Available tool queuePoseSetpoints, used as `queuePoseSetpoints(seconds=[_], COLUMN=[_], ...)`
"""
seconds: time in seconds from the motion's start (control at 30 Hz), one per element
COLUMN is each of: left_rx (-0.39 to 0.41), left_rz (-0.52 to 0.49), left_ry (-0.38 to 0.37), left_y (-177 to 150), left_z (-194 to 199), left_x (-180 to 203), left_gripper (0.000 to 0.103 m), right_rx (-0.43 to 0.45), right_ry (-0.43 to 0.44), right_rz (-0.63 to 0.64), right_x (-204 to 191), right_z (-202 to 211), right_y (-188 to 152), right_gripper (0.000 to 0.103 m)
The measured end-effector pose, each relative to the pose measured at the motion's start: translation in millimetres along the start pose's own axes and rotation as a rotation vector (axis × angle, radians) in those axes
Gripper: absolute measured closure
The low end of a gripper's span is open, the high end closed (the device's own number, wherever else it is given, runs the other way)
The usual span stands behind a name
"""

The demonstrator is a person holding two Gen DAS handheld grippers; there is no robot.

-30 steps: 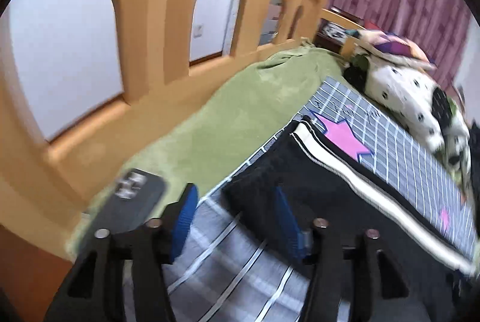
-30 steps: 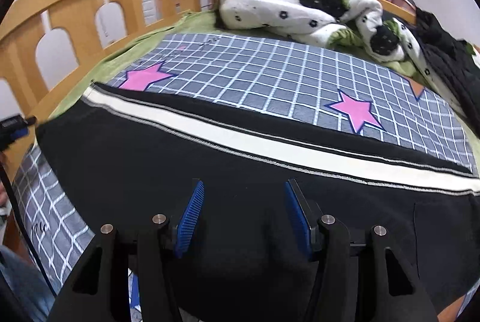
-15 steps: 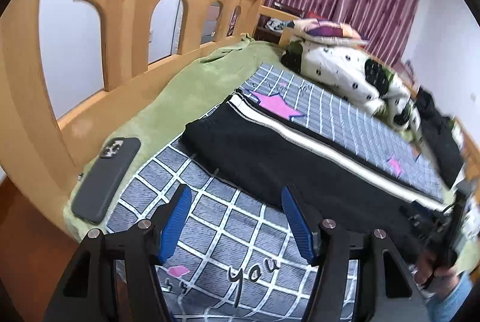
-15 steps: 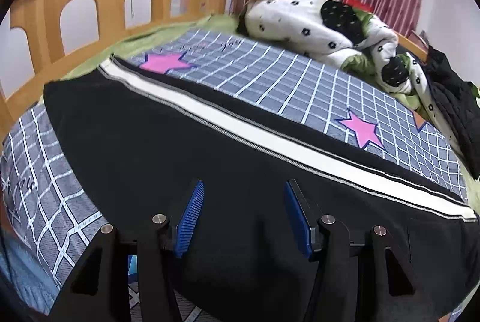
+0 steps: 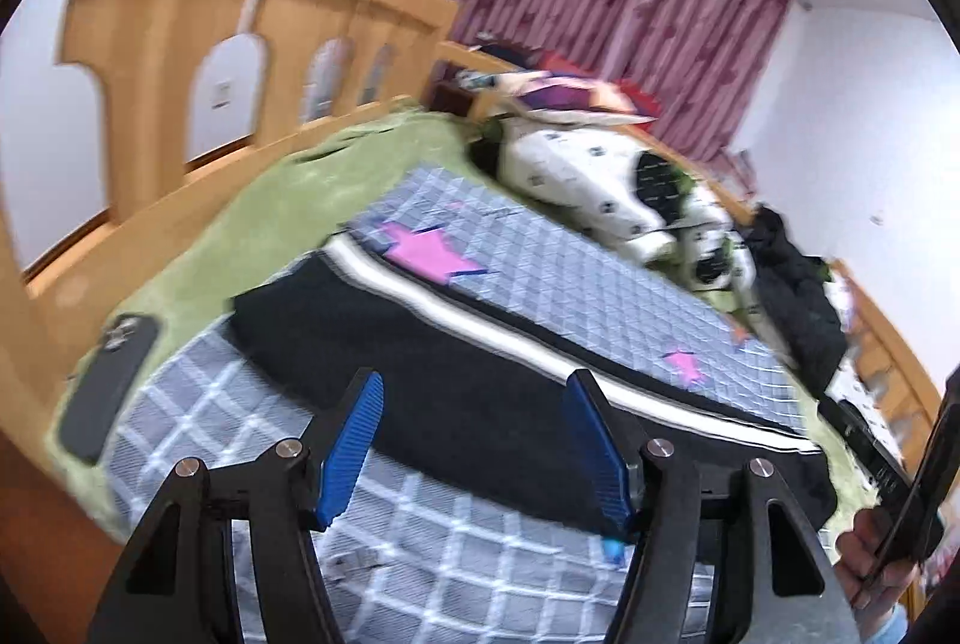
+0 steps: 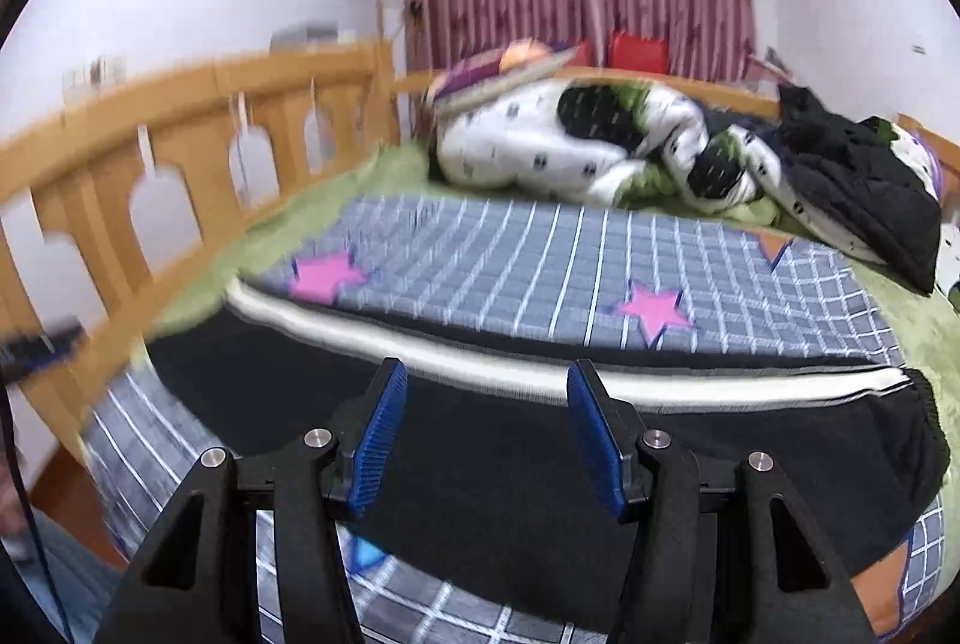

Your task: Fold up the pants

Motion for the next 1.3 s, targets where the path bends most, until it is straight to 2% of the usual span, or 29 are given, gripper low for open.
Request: queuePoseSetpoints(seconds=[0.07,0.13,0.23,0.37,0.47,0.57,0.67,0.77,0.83,0.97,1.1,1.3], left_rx=[-0.004,-0.024,0.017,0.016,0.015,-0.006,-0.078,-0.155,-0.191,-0.211,-0.215,-0.272], left_rz=[-0.079,-0.143,-0.178,-0.214,-0.224,-0.203,-0.142,-0.002,0.117,0.218,0.184,0.063], left_ry=[0.013,0.035,0.044,0.065,0.078,0.086,0.122,0.136,0.152,0.205,0.256,0.358], left_y=[-8,-10,-5,20,48,70,75,78,81,85,92,92], left_z=[-9,-19,-28,-59,-86,-123,-163,-192,-211,-235,-261,-297], left_x=[15,27,35,38,31,13,-17,-56,-84,-114,-114,-111], left_gripper=[0.042,0.042,0.042,0.042,0.042,0.042,0.042,0.042,0.043,0.043,0.043,0.043], right_rx=[0.042,0.065,0.07,0.094,0.039,-0.031,-0.123,-0.146,-0.165,-0.215,-0.254,-0.271], right_ry=[0.015,0.01,-0.003,-0.01,0.006,-0.068,-0.097,-0.102,-0.136,-0.182,-0.171,-0.188], right_rz=[-0.043,-0.078,-0.101,-0.124,-0.156,-0.147,-0.142,-0.164,-0.142,-0.124,-0.16,-0.096], right_x=[10,20,36,55,71,91,103,114,119,125,131,124], right_z=[15,19,8,-24,-55,-92,-114,-124,-131,-149,-170,-187], right_y=[15,23,38,61,61,41,29,21,14,3,-2,-8], right_gripper=[0.034,0.033,0.033,0.033,0.033,0.033,0.035,0.035,0.035,0.038,0.042,0.042])
Point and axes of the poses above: each gripper's, at about its wrist camera, not at the fingertips, and z roughly against the way its jaws point, x to its right, y to its top, the point moved 2 cm from there along -z, roughly the way its jaws point, and after that the axes turned 1 degree about z, right-handed, at the moved point
